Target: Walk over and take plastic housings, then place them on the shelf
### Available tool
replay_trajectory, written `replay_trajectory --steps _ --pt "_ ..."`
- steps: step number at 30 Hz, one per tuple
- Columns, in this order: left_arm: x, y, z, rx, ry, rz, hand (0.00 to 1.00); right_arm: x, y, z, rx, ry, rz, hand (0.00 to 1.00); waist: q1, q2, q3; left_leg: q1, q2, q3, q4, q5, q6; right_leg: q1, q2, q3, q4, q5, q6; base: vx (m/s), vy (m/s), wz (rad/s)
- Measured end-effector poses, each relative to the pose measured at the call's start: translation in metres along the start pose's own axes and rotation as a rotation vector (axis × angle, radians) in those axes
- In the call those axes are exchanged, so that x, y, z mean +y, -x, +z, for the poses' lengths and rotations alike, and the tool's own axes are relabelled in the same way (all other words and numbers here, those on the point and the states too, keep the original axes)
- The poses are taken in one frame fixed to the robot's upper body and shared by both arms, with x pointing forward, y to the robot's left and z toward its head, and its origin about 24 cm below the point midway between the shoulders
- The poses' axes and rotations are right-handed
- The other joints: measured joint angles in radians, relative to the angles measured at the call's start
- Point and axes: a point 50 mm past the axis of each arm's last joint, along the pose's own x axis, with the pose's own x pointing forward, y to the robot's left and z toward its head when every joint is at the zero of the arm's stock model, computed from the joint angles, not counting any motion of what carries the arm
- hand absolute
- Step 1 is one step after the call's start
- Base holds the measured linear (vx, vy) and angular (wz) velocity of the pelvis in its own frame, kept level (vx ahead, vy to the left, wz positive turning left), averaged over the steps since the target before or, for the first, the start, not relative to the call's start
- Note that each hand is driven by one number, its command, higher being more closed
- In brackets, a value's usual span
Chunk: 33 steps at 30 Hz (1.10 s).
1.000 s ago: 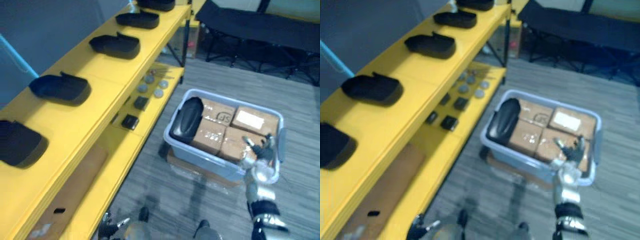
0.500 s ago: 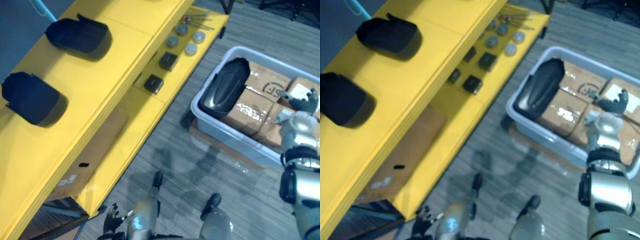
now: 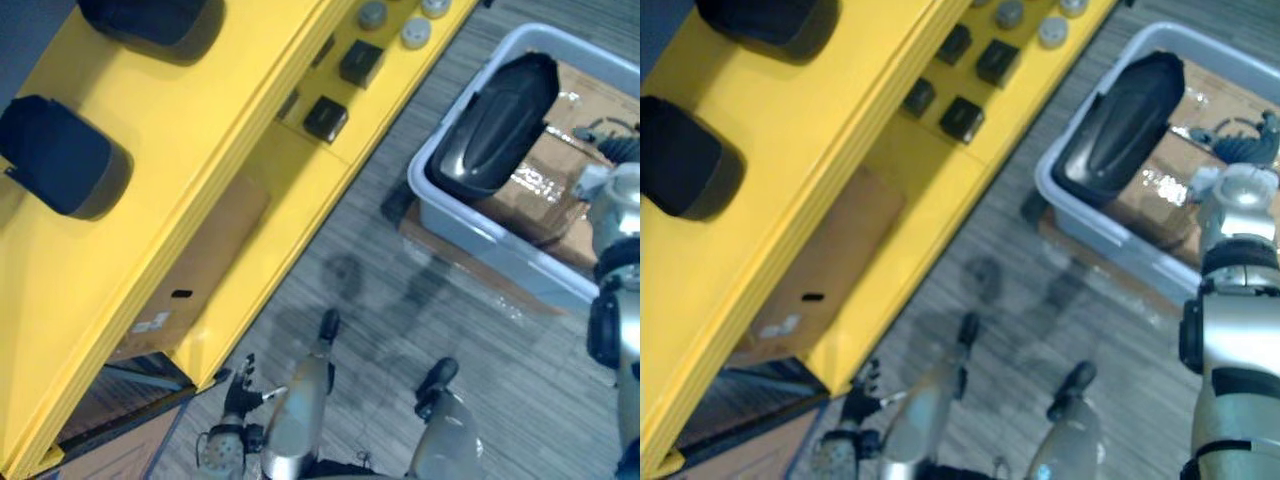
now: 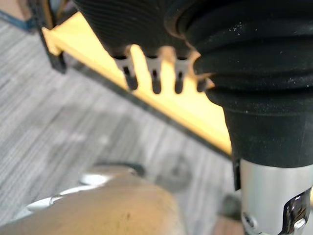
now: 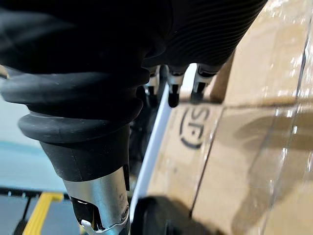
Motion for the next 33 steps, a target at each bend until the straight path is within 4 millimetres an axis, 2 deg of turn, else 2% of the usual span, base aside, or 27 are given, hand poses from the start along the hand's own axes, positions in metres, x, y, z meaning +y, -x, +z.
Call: replay_trajectory --steps 3,5,10,12,13,17,20,22,26,33 --pt "-0.003 -0.002 0.003 -0.009 -0.002 -0.005 0.0 0.004 0.0 0.003 -0.003 0.023 0.035 0.0 0.017 0.013 0.009 -0.035 0.002 -0.002 0.028 -0.008 0.001 -0.02 0.005 -0.001 -0.004 0.009 0.0 -0.05 0.004 0.0" --pt "-0.003 -0.003 0.004 -0.012 -0.003 -0.007 0.0 0.005 0.0 -0.001 0.009 0.049 0.044 0.0 0.029 0.013 0.009 -0.051 0.002 -0.004 0.042 -0.013 0.003 -0.026 0.006 -0.003 -0.004 0.014 0.006 -0.01 0.002 0.02" --pt "-0.004 -0.004 0.005 -0.006 0.024 -0.003 0.0 0.011 0.0 0.008 0.015 0.073 0.056 0.0 0.046 0.013 0.009 -0.055 -0.001 -0.005 0.043 -0.014 0.004 -0.029 0.004 -0.004 -0.004 0.014 0.006 0.0 0.001 0.01" --pt "-0.004 -0.004 0.005 -0.005 0.031 -0.003 0.0 0.01 0.0 0.005 0.044 0.093 0.053 0.0 0.049 0.013 0.009 -0.059 -0.001 -0.006 0.047 -0.016 0.006 -0.03 0.004 -0.006 -0.004 0.01 0.0 -0.02 0.0 0.02" --pt "-0.004 -0.004 0.005 -0.005 0.029 -0.005 0.0 0.01 0.0 0.002 0.069 0.106 0.051 1.0 0.05 0.016 0.007 -0.071 -0.001 -0.01 0.064 -0.023 0.007 -0.033 0.005 -0.01 -0.003 0.01 -0.001 -0.03 0.004 0.04" --pt "-0.004 -0.004 0.005 -0.004 0.028 -0.004 0.0 0.006 -0.001 0.001 0.126 0.13 0.038 1.0 0.052 0.016 0.007 -0.1 -0.005 -0.017 0.091 -0.033 0.01 -0.047 0.002 -0.015 0.004 0.01 0.001 -0.03 0.016 0.04" --pt "-0.004 -0.005 0.005 0.001 0.039 0.002 0.0 -0.007 -0.002 -0.003 0.234 0.176 0.037 1.0 0.06 0.016 0.007 -0.102 -0.008 -0.018 0.101 -0.039 0.012 -0.045 -0.001 -0.016 0.007 0.01 0.002 0.0 0.0 0.0" --pt "-0.004 -0.005 0.005 0.008 0.043 0.005 0.0 -0.011 0.0 -0.008 0.302 0.186 0.051 1.0 0.064 0.017 0.006 -0.102 -0.009 -0.018 0.102 -0.041 0.013 -0.044 -0.001 -0.016 0.007 0.01 0.002 0.0 0.0 0.0" --pt "-0.006 -0.006 0.005 0.014 0.043 0.005 0.0 -0.017 0.005 -0.03 0.474 0.235 0.067 1.0 0.077 0.025 0.001 -0.106 -0.01 -0.021 0.103 -0.044 0.017 -0.043 -0.001 -0.021 0.006 0.009 0.003 0.0 0.001 0.01" --pt "-0.007 -0.006 0.004 0.035 0.078 0.01 0.0 -0.027 0.006 -0.024 0.525 0.317 0.048 1.0 0.084 0.025 0.001 -0.12 -0.022 -0.029 0.109 -0.045 0.019 -0.042 -0.011 -0.037 -0.002 0.013 0.008 0.0 0.012 0.06"
